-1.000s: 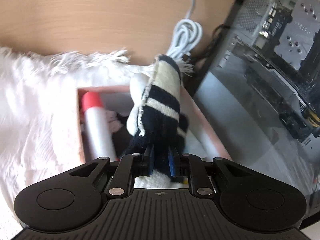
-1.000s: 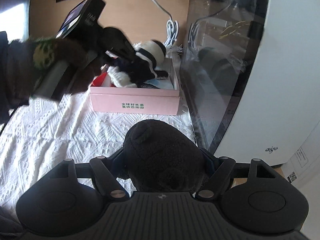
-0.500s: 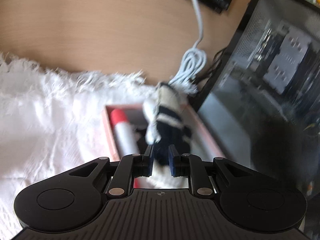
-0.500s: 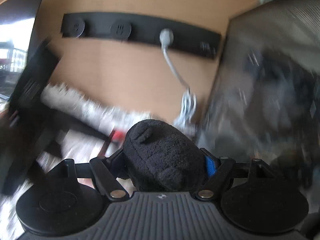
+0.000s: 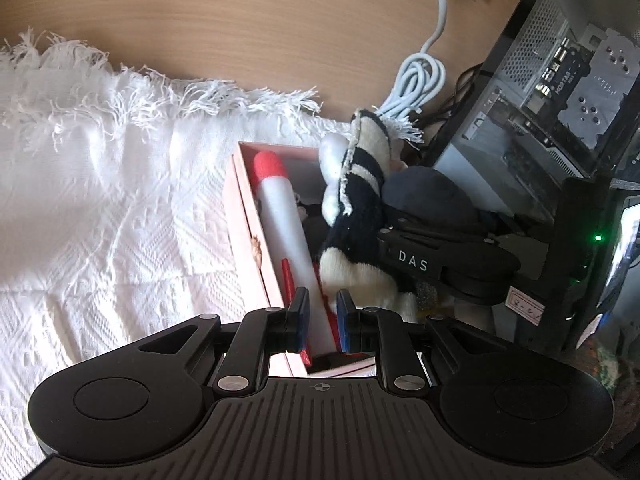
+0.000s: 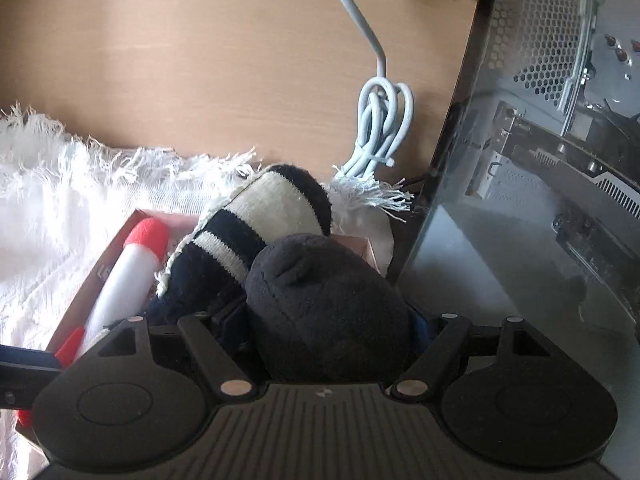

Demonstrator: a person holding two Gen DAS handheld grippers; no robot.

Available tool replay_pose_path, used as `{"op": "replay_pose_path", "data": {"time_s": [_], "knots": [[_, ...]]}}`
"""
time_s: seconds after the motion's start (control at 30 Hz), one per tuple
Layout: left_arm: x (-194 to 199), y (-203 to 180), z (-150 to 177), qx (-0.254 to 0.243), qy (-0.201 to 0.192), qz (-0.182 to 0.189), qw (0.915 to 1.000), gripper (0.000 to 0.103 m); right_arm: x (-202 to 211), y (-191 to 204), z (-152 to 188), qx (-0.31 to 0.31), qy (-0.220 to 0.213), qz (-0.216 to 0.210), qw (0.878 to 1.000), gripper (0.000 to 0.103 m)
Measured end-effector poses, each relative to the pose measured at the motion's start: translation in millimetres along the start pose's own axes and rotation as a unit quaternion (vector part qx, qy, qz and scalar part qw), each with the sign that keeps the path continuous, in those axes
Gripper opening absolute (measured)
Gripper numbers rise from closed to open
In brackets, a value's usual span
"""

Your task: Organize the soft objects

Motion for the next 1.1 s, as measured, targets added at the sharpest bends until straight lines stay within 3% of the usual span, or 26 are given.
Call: {"op": "replay_pose_path", "data": {"time_s": [0.27,0.4,0.53,0.73,0.9,1.1], "knots": [[29,-4,6,-0.027,-0.025,-0.011,0.9993,0.017,12,-9,-7,-0.017,-0.021,-0.020,0.999,0.085],[56,9,5,-0.039,-0.061,-0.029,0.9970,0.017,53,-11,-8,-0.036,-0.078,-0.003,0.996,0.090],[83,35,21,-0.061,-0.049,-0.024,0.9966,0.017,105,-3,-7,-0.066,-0.098,0.010,0.993,0.094],[109,74,80,-0.168,-0.015,-0.051,0.9844,0.017,160,42,39,-0.167,-0.041,0.038,0.984,0.098],[115,108,113,-0.172,0.017,-0.035,0.9844,0.017,176,102,85,-0.209,0.045,0.061,0.975,0.098],[102,113,122,-0.196,0.004,-0.006,0.9805,0.017,179,152,123,-0.198,0.091,0.103,0.971,0.098]]}}
Point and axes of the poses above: each gripper's, at about its wrist camera, not at the fingertips, and x roughly against the way its jaws point, y to its left, z to its underside, the point moved 3 cm from there along -x, roughly the way its jaws point, and after that the axes turned 2 degrees about z, right-handed, at the moved point
